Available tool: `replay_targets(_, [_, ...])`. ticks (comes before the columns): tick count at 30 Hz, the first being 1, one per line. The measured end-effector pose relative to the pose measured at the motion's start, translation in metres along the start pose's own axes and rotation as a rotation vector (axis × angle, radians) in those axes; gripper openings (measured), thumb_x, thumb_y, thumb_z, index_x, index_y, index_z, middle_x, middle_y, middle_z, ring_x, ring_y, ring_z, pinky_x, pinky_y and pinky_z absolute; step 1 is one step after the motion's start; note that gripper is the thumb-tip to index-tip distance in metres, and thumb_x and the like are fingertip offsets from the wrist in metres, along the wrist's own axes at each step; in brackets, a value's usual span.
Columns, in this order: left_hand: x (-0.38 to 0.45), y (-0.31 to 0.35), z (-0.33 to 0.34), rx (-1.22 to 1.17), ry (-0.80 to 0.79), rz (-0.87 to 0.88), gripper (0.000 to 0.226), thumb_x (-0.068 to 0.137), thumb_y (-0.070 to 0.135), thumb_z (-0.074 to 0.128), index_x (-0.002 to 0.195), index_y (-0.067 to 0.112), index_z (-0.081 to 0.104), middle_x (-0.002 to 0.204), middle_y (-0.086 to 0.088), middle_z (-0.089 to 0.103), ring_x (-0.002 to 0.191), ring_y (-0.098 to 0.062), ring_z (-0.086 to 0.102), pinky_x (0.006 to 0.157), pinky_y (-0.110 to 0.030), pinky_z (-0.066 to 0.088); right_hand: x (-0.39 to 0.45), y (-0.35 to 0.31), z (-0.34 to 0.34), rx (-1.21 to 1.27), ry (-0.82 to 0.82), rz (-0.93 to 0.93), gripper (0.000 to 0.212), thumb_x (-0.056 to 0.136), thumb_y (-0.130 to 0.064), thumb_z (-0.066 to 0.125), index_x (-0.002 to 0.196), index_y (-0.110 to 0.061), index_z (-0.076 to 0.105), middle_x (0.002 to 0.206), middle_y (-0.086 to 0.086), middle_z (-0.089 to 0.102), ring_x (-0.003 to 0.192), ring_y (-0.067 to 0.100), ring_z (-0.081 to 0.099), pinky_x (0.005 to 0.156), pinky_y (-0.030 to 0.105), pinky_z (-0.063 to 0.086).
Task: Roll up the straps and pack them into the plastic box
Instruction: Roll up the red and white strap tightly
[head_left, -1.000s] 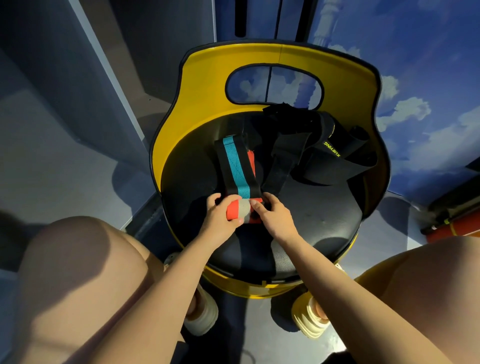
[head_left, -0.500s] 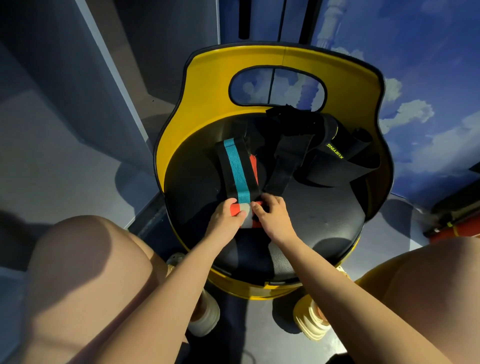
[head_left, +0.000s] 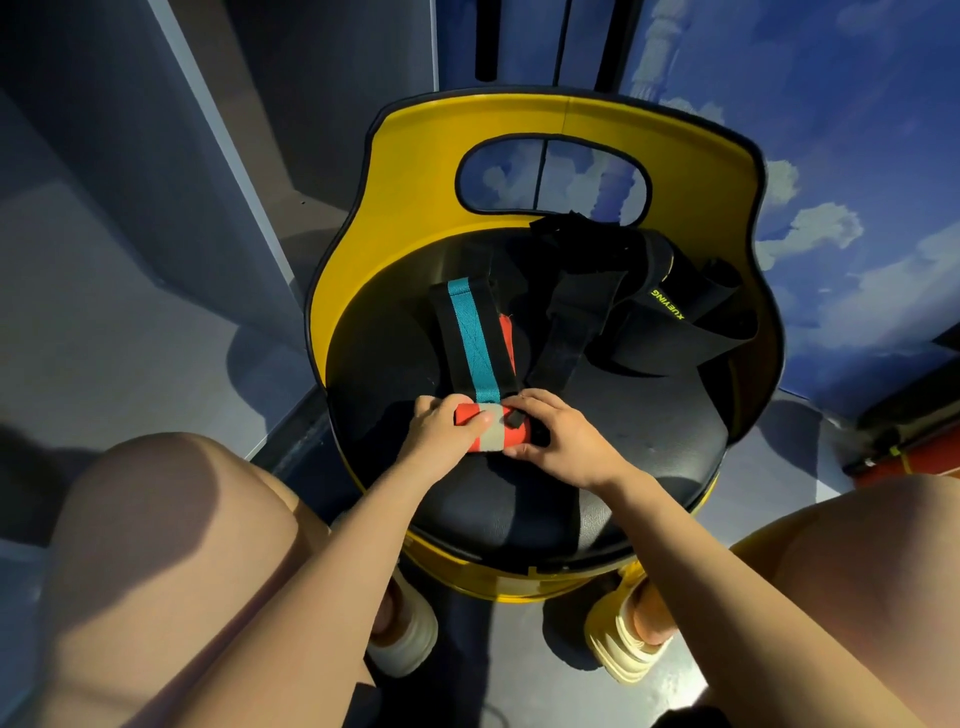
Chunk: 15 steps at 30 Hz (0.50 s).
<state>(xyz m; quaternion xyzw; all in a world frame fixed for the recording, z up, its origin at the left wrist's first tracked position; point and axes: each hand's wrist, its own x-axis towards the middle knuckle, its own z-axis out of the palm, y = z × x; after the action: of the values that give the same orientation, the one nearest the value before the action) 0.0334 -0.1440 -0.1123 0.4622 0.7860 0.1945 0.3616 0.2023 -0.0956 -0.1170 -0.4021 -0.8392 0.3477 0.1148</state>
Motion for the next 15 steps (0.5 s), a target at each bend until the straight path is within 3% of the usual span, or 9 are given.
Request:
replay_targets(3, [-0.006, -0.005, -0.002, 0.056, 0.084, 0.139, 0.04, 0.092, 0.041, 0.053, 0.127, 0.022, 0.049, 0.135, -0.004, 0.03, 0.124, -0.023, 0.038, 0.087, -0.027, 0.04, 0.005, 0.001, -0.004, 0.01, -0.071, 0.032, 0.058, 0.082, -0.028, 0.07, 0.135, -0.018, 0.047, 0.135, 0.001, 0.046, 0.126, 0.014, 0.043, 0.104, 0.017, 0.027])
replay_targets(8, [-0.006, -0.008, -0.003, 0.136, 0.111, 0.215, 0.044, 0.091, 0.042, 0.052, 0.128, 0.018, 0.051, 0.139, 0.001, 0.028, 0.128, -0.019, 0.033, 0.093, -0.028, 0.04, 0.007, 0.0, -0.009, 0.067, -0.156, 0.069, 0.052, 0.085, -0.029, 0.067, 0.132, -0.02, 0.048, 0.131, 0.001, 0.049, 0.122, 0.015, 0.044, 0.099, 0.021, 0.028])
replay_targets(11, [-0.001, -0.007, -0.002, 0.132, 0.027, 0.166, 0.051, 0.096, 0.044, 0.041, 0.137, 0.015, 0.041, 0.143, 0.001, 0.026, 0.129, -0.019, 0.032, 0.093, -0.028, 0.037, 0.008, -0.004, -0.01, 0.108, -0.199, 0.106, 0.052, 0.088, -0.03, 0.063, 0.135, -0.019, 0.044, 0.134, 0.002, 0.047, 0.125, 0.016, 0.041, 0.101, 0.024, 0.028])
replay_targets(15, [0.007, -0.006, -0.006, 0.171, -0.045, 0.097, 0.053, 0.097, 0.048, 0.032, 0.14, 0.018, 0.038, 0.145, -0.001, 0.027, 0.134, -0.022, 0.023, 0.106, -0.036, 0.031, 0.006, -0.006, -0.008, 0.202, -0.166, 0.141, 0.059, 0.09, -0.032, 0.06, 0.141, -0.022, 0.03, 0.139, -0.001, 0.044, 0.125, 0.015, 0.043, 0.102, 0.026, 0.031])
